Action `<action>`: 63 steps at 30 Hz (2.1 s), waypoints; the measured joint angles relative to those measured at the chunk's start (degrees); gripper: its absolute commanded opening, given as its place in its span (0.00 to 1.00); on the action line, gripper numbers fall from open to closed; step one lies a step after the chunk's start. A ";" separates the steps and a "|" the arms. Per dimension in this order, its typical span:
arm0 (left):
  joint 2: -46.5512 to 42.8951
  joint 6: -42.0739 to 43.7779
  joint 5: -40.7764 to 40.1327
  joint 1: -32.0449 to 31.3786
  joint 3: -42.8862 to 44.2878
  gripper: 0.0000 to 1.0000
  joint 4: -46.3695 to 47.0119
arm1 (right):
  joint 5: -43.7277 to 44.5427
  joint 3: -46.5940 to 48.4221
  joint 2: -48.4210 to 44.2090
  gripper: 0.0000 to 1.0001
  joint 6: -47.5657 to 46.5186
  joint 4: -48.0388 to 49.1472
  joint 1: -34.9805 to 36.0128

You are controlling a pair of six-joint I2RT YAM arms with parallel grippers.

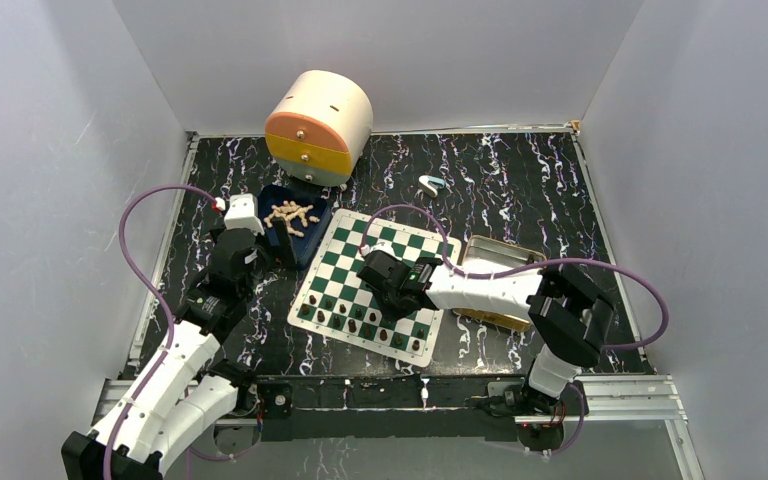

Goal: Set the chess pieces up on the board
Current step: Place the chess piece on the chessboard, then pick up the chess piece from the storage box.

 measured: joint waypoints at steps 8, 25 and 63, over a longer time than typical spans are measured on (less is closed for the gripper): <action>0.00 0.28 -0.04 0.00 0.00 0.90 -0.02 | 0.63 0.00 0.50 0.19 0.57 0.44 0.04; 0.02 0.44 -0.20 0.00 0.00 0.90 -0.35 | 0.74 0.00 1.88 0.28 0.81 0.83 0.24; -0.11 2.54 10.67 -1.22 -0.68 0.88 2.32 | 14.40 -3.85 -21.97 0.36 -4.24 -3.04 -27.32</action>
